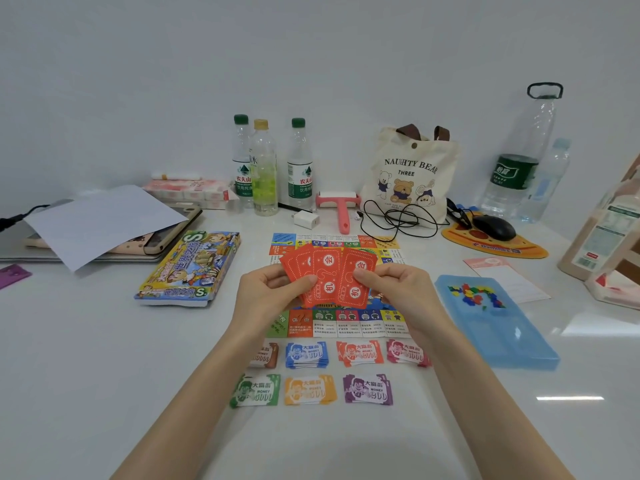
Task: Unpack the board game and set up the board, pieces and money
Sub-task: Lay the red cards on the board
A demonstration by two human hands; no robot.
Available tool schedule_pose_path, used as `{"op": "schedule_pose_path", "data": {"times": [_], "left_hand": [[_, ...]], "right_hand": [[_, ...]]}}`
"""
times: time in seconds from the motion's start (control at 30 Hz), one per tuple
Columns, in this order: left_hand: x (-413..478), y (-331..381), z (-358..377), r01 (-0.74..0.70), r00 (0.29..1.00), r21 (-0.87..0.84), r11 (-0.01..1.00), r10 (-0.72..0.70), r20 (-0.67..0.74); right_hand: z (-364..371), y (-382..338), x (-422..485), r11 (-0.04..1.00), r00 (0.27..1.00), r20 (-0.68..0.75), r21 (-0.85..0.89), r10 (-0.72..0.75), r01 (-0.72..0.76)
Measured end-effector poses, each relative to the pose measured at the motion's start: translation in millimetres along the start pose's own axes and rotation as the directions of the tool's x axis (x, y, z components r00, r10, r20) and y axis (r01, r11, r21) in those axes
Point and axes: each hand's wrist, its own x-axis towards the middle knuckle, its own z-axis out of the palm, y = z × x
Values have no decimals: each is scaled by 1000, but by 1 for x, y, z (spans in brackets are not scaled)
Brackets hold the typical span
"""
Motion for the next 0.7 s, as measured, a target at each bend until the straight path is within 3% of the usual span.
{"op": "schedule_pose_path", "data": {"times": [0.17,0.47,0.7], "left_hand": [[-1,1,1,-3,1000,45,999,1,31],[-4,4,4,-25,998,25,999,24,55],[-7,6,6,-33,995,-11,999,34,91]], "right_hand": [[0,1,-2,1000,998,61,-1,-13,13],[2,1,-2,1000,1000,0,12,-16,16],[6,0,-6,985,994,73,-146,-85,95]]}}
